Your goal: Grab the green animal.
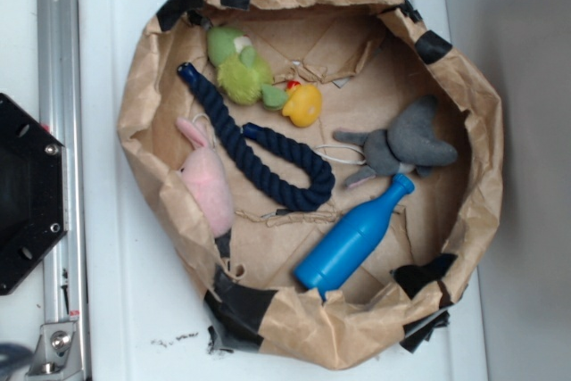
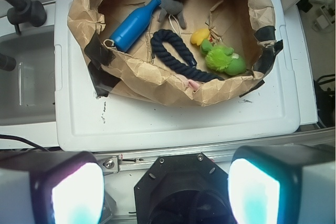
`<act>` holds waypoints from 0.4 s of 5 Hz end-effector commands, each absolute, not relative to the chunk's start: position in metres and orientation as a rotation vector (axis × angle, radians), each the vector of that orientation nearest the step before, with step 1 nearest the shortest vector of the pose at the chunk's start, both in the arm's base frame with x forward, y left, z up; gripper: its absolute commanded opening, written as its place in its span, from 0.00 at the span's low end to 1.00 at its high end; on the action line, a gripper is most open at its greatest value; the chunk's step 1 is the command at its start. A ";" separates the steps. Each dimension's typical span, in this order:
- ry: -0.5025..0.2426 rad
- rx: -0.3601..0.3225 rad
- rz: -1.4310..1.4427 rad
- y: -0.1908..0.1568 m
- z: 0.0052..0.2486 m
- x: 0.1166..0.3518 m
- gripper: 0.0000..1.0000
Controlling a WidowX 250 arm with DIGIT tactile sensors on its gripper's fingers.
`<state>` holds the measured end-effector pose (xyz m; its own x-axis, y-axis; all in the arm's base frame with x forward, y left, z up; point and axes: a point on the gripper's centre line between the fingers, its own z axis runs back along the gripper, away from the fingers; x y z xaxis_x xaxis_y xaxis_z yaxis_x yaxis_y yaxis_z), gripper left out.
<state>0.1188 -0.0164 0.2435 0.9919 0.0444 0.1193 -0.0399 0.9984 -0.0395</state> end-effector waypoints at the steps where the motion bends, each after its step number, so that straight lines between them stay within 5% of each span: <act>1: -0.120 -0.037 0.042 -0.016 0.244 0.119 1.00; 2: -0.380 0.055 -0.134 0.008 0.197 0.168 1.00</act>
<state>0.1612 0.0033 0.1917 0.9376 -0.1436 0.3166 0.1303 0.9895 0.0630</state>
